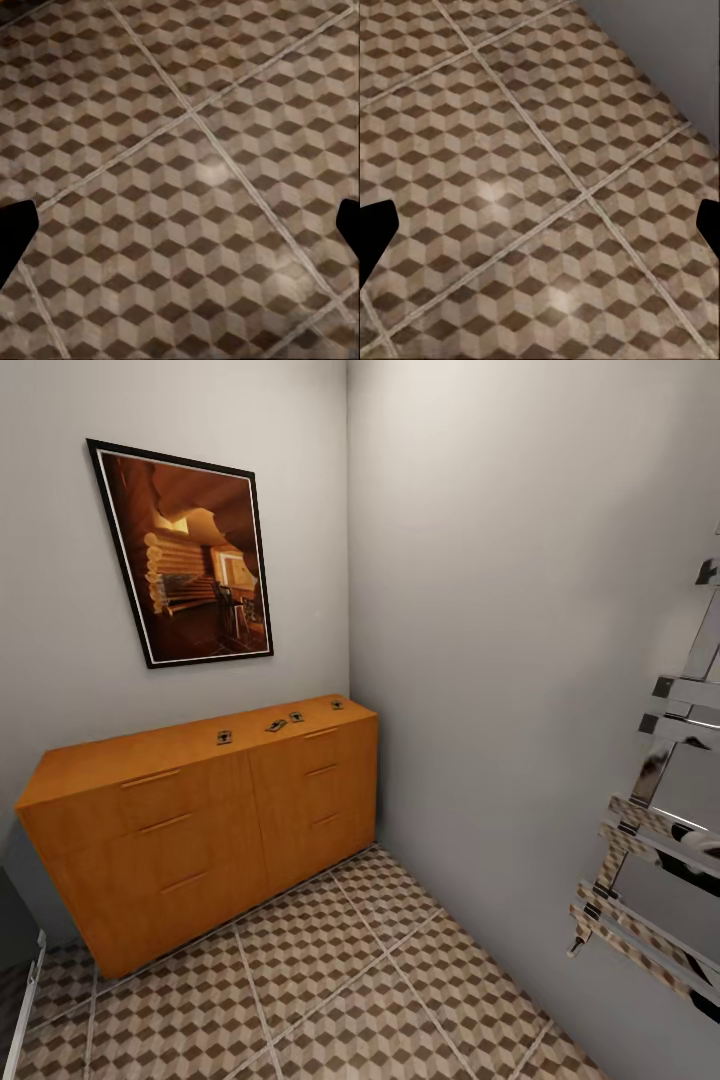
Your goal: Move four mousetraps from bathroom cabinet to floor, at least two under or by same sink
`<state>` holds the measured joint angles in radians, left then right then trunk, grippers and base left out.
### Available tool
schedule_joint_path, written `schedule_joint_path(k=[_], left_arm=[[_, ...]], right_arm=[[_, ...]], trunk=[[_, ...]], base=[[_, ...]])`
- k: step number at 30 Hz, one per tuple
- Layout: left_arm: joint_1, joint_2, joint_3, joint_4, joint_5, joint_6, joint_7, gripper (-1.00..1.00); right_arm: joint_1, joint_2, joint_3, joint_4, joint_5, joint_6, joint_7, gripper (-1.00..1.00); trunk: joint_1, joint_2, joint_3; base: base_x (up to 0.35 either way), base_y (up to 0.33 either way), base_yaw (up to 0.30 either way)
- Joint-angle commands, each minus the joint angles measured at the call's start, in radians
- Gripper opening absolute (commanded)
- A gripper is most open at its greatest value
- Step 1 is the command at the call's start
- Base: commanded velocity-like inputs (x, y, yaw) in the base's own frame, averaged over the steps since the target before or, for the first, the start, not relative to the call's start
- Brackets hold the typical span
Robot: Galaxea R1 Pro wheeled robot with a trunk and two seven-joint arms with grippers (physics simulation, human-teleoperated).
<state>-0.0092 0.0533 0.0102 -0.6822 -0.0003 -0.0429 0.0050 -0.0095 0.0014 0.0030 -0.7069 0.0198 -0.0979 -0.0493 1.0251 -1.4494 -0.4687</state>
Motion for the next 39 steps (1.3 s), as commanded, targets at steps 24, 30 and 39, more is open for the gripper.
schedule_joint_path(k=[24, 30, 39], left_arm=[[-0.004, -0.006, 0.002, -0.535, 0.005, 0.312, 0.000, 1.00], [-0.012, -0.008, 0.002, -0.615, 0.006, 0.371, 0.000, 1.00], [-0.058, -0.009, 0.002, -0.650, 0.004, 0.408, -0.001, 1.00]], right_arm=[[-0.216, 0.012, -0.001, -0.250, 0.153, 0.271, -0.013, 1.00], [-0.290, 0.016, 0.000, -0.252, 0.152, 0.309, -0.012, 1.00], [-0.353, 0.049, 0.000, -0.258, 0.158, 0.316, -0.011, 1.00]], trunk=[[0.000, -0.001, -0.001], [0.000, -0.001, -0.001], [0.000, -0.001, -0.001]], base=[[0.000, 0.000, 0.000], [0.000, 0.000, 0.000], [0.000, 0.000, 0.000]])
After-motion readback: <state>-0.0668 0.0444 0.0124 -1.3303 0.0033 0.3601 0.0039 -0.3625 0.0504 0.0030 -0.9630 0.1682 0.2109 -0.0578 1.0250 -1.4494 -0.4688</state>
